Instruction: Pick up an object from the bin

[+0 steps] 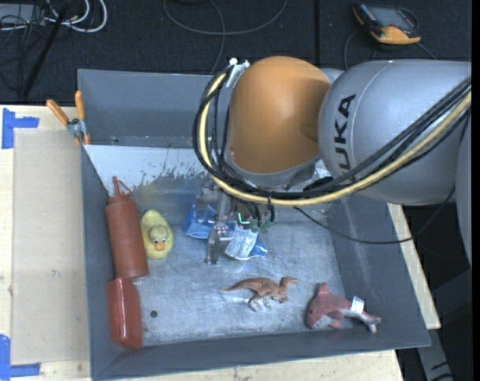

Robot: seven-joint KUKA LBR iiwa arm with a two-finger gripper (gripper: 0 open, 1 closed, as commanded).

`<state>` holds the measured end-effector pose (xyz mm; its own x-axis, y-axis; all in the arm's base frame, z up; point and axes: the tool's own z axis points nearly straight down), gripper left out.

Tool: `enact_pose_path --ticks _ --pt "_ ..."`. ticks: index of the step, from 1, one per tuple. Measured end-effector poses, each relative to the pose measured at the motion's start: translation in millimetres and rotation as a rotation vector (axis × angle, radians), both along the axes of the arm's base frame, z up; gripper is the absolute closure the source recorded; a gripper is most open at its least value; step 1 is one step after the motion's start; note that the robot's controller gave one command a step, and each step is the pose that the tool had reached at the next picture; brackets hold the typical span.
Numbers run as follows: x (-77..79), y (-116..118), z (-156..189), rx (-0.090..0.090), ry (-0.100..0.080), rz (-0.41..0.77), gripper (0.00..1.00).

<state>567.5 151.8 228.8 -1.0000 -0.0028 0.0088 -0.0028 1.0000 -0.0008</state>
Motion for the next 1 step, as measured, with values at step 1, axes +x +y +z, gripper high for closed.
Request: enact_pose_path --ticks 1 --pt "1.6 -0.9 4.7 0.001 -0.008 -0.004 0.0"
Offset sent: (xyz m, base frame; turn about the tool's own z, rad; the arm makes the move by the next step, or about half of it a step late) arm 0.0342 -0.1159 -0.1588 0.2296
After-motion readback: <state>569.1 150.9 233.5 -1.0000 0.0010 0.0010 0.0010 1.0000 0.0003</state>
